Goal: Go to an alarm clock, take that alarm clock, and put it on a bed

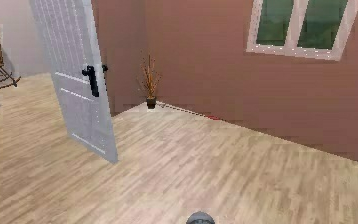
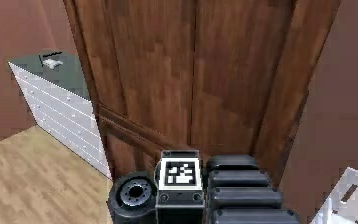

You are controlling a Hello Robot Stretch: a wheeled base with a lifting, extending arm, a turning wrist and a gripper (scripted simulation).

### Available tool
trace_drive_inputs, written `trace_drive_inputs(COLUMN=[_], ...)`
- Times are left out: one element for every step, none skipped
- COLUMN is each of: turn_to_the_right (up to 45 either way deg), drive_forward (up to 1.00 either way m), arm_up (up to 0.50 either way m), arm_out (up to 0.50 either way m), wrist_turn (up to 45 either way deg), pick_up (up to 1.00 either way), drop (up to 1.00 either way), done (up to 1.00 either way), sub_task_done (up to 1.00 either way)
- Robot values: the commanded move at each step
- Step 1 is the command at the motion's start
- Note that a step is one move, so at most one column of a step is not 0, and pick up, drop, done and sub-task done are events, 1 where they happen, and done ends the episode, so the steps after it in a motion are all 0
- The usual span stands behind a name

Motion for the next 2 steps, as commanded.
trace_drive_inputs(turn_to_the_right=[12.0,-45.0], drive_forward=[0.0,0.0], arm_up=[0.0,0.0], arm_out=[0.0,0.0], wrist_turn=[0.0,0.0], pick_up=[0.0,0.0], drop=[0.0,0.0], done=[0.0,0.0], sub_task_done=[0.0,0.0])
